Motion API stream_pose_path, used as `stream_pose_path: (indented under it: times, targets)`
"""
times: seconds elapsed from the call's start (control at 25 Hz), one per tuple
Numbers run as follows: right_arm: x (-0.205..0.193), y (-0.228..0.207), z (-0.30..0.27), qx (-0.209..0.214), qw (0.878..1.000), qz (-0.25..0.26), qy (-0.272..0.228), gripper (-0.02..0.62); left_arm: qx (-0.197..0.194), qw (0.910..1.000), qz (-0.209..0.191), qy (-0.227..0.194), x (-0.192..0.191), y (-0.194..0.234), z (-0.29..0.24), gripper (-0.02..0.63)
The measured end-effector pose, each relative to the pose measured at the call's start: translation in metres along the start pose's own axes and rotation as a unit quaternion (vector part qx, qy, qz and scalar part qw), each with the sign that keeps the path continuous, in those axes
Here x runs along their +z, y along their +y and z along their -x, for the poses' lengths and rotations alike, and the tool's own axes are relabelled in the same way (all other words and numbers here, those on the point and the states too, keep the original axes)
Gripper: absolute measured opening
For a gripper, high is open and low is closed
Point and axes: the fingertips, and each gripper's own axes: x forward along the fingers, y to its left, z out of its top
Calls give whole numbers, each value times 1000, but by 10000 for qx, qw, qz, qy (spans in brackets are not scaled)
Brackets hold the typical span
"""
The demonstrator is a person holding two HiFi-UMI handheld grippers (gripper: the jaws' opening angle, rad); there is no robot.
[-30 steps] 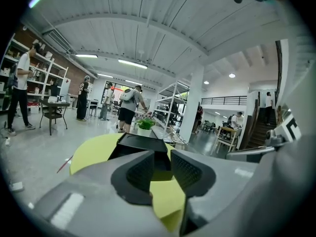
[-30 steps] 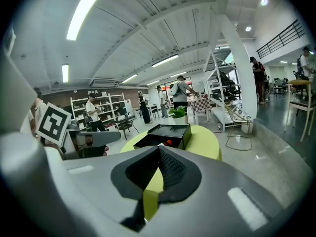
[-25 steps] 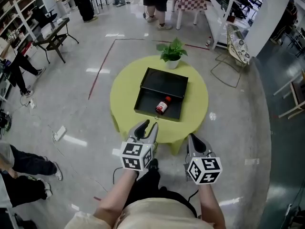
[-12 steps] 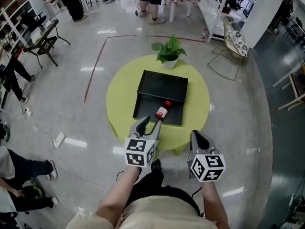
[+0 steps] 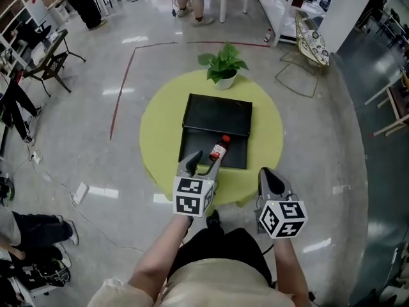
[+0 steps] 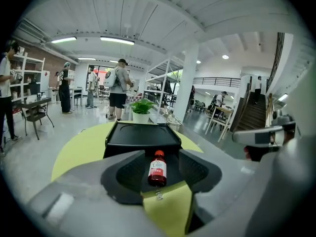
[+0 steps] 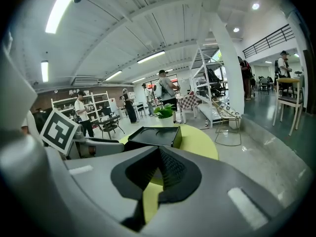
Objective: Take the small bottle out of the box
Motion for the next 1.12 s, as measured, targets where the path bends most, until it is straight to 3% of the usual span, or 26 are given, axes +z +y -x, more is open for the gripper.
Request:
stream_pose_path:
  times: [0.4,0.76,1.12]
  targets:
    - [4,-2,-12,2,10000,-55,50,2,-176,9967,-321,720,-16,2,-25,249]
    - [14,-14,-36,131,9998,-96,85,2,-283,9925,-471,1088,-19,-3,-49,252]
    - [22,-35,-57,234,9994,-80,256,2,-204,9874,-281,1543,-30,0,-74,268]
